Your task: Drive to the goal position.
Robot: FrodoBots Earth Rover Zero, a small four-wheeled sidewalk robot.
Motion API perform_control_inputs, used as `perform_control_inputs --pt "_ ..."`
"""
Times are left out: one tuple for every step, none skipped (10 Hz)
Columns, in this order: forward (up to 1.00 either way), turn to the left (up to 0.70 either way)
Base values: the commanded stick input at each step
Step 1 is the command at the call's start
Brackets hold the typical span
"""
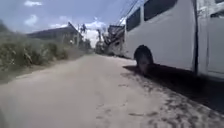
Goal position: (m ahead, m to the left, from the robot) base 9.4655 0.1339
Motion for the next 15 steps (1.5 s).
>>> perform_control_inputs --pt "1.00 -0.38" --pt "1.00 -0.40" --pt "1.00 0.00" --pt "1.00 0.00" --pt "1.00 0.00" --pt "1.00 0.00" --pt "1.00 0.00" --pt "1.00 0.00" --pt "1.00 0.00" --pt "1.00 0.00" --pt "1.00 0.00" --pt "1.00 0.00" --pt "1.00 0.00" --pt "1.00 0.00" --pt "1.00 0.00"
